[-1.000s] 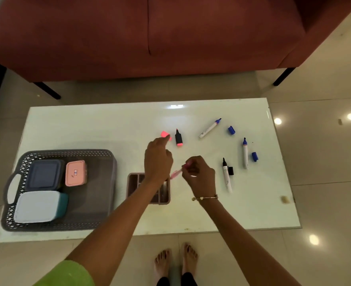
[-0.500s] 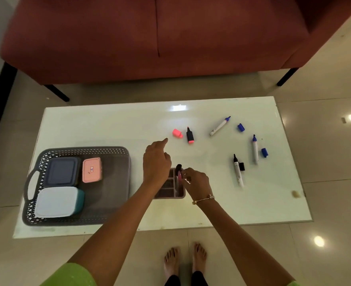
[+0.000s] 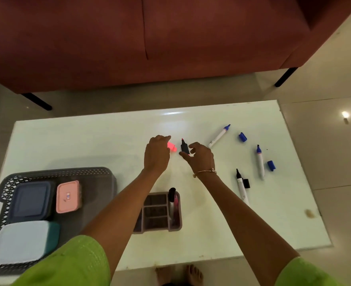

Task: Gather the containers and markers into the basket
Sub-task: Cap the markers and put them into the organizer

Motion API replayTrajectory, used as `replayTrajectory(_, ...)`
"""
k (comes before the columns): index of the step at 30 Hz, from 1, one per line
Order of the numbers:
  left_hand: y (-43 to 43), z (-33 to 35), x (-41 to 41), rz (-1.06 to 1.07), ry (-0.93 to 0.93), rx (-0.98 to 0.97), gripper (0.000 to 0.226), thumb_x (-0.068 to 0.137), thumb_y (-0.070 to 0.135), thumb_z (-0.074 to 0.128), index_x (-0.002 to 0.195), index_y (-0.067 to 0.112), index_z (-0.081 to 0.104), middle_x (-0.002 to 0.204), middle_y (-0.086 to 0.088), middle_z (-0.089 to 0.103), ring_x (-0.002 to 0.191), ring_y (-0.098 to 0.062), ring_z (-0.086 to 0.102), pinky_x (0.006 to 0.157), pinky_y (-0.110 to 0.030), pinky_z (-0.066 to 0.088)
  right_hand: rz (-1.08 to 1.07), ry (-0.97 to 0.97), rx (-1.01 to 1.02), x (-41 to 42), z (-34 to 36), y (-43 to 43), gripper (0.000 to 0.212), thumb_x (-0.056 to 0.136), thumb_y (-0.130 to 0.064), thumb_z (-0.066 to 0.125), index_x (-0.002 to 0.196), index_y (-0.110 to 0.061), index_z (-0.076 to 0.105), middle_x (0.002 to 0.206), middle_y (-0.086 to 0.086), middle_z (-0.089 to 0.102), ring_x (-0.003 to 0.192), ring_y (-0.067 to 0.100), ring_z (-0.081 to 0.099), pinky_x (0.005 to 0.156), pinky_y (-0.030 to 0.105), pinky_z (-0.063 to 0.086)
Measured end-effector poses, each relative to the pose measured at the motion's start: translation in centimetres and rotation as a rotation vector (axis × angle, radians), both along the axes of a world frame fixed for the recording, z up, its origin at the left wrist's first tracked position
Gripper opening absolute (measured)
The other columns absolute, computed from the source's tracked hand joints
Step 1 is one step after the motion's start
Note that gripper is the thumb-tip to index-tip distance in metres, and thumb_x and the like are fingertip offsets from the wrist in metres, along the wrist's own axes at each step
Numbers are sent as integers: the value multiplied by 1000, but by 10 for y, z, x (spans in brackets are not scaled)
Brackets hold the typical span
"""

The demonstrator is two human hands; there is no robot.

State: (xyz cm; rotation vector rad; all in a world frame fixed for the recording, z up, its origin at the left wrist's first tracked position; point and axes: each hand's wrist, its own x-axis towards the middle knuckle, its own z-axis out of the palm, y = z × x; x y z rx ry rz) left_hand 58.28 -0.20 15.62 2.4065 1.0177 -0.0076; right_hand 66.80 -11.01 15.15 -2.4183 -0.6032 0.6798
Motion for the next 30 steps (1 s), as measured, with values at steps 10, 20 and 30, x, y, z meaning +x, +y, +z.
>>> replayTrajectory(10,38,-63,22,-198,31,-55,21,86,17,58,97,3,69,103,-16,62,96,-32,58,81,-42,49,-32,-63,-163,12,-64,31,35,82,-28,65,105,-3,57,110,15,56,101,33,55,74,39,46)
replayTrajectory(20,36,-33,11,-114,-110,-267,24,80,6,68,104,5,67,102,-14,70,91,-25,62,76,-14,40,-74,69,12,1,-26,12,26,77,-14,69,102,-9,66,96,13,73,88,30,65,78,31,48)
replayTrajectory(30,38,12,-9,-209,-141,-302,28,75,2,72,102,8,69,100,-10,69,89,-22,61,80,-26,45,99,-45,56,-12,23,8,22,74,-9,67,96,-11,70,87,14,72,82,32,64,73,32,47)
